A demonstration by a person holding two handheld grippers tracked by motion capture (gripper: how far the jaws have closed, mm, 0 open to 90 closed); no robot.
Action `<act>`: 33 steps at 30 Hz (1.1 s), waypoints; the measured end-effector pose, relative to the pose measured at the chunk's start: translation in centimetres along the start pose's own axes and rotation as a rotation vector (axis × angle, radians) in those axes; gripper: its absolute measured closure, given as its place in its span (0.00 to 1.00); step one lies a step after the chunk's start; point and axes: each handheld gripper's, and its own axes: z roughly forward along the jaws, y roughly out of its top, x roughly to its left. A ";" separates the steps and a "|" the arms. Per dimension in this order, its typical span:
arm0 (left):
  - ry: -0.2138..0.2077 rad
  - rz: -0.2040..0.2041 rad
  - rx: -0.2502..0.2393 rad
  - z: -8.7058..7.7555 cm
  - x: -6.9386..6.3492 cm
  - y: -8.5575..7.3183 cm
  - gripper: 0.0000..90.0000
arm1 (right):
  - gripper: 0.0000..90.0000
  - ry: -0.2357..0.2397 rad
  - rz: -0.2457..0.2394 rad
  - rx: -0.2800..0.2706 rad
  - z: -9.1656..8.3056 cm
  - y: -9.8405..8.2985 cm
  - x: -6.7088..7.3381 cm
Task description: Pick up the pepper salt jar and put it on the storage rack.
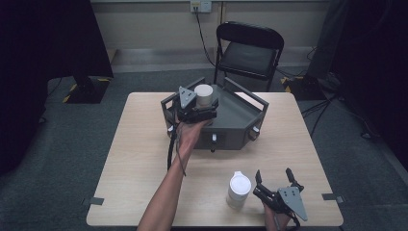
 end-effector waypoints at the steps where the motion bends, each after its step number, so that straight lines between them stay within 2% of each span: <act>1: -0.002 0.005 -0.008 -0.1 0.0 -0.1 0.00 | 0.01 0.000 0.000 0.000 0.0 0.0 0.0; 4: -0.003 0.006 -0.029 -0.3 0.0 -0.1 0.00 | 0.01 -0.001 0.000 0.000 0.0 0.0 0.0; 8: -0.013 0.010 -0.028 -0.6 0.0 0.0 0.00 | 0.01 -0.002 0.000 0.000 0.0 0.0 0.0; 11: -0.037 0.007 -0.040 -1.0 0.2 -0.3 0.00 | 0.01 -0.002 0.000 0.000 0.0 0.0 0.0; 16: -0.039 0.018 -0.051 -1.6 0.0 -0.9 0.00 | 0.01 -0.003 -0.001 0.000 0.0 0.0 0.1; 26: -0.038 0.015 -0.081 -3.0 -0.4 -2.4 0.00 | 0.01 -0.006 -0.001 -0.001 0.0 0.0 0.1; 28: -0.035 0.025 -0.083 -3.3 -0.5 -2.5 0.00 | 0.01 -0.006 -0.001 -0.001 0.0 0.0 0.1; 33: -0.031 0.022 -0.092 -4.0 -0.4 -2.7 0.00 | 0.01 -0.006 -0.001 -0.001 0.0 0.0 0.1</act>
